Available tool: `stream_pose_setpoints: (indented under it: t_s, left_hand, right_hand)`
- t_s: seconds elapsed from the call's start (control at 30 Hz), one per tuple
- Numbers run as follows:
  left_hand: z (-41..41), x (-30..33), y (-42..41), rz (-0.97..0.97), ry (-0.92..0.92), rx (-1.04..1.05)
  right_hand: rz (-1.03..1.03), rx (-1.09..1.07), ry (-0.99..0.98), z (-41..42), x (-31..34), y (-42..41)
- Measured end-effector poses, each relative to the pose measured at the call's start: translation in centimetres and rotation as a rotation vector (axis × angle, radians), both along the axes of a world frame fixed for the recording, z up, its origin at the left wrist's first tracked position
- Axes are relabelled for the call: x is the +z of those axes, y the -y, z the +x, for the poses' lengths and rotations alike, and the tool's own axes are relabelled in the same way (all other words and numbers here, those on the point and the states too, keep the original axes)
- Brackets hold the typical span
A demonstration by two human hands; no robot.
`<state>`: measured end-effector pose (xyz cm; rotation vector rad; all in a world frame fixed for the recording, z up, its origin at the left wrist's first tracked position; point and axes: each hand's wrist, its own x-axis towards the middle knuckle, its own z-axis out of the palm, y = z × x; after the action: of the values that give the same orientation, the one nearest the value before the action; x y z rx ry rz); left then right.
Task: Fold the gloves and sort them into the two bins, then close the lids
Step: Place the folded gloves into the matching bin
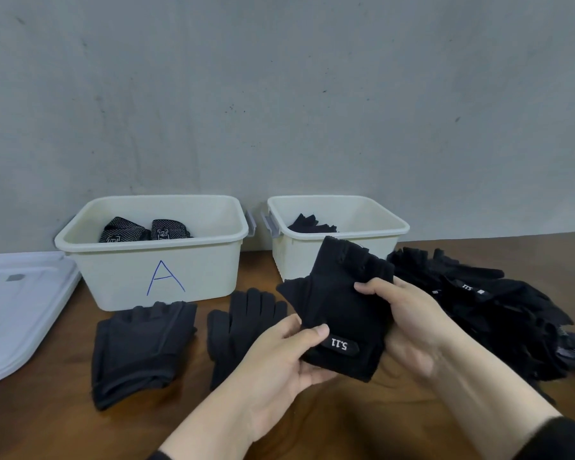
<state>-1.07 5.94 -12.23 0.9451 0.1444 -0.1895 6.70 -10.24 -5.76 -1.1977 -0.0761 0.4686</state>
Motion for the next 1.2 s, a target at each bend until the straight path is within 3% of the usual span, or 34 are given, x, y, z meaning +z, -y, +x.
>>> stream_pose_setpoints:
  t_s: [0.07,0.2,0.4,0.73,0.87,1.03,1.1,1.2]
  left_hand:
    - [0.0,0.4,-0.1,0.172,0.021,0.013]
    - [0.3,2.3,-1.2,0.417,0.136,0.303]
    - [1.1,4.4,-1.7,0.46,0.159,0.122]
    - [1.7,5.2,-1.9,0.167,0.148,0.479]
    - [1.9,5.1,-2.2,0.165,0.191,0.491]
    - [2.4,4.8,-2.7,0.288,0.211,0.448]
    - [2.8,5.0,-2.9,0.38,0.226,0.4]
    - [3.9,5.2,-3.9,0.574,0.238,0.538]
  right_hand:
    - [-0.039,0.032,0.033,0.4,0.3,0.3]
    - [-0.268,0.143,0.233,1.6,1.0,0.8]
    - [-0.663,0.304,0.452,2.7,2.5,0.2]
    - [-0.391,0.422,0.109,0.9,-1.2,1.6]
    - [-0.179,0.191,0.043,0.7,-1.2,0.2]
    - [-0.062,-0.024,0.041,2.5,0.1,0.0]
    - [-0.087,-0.07,0.127,3.5,1.9,0.4]
    - [-0.227,-0.14,0.338,5.8,6.3,1.3]
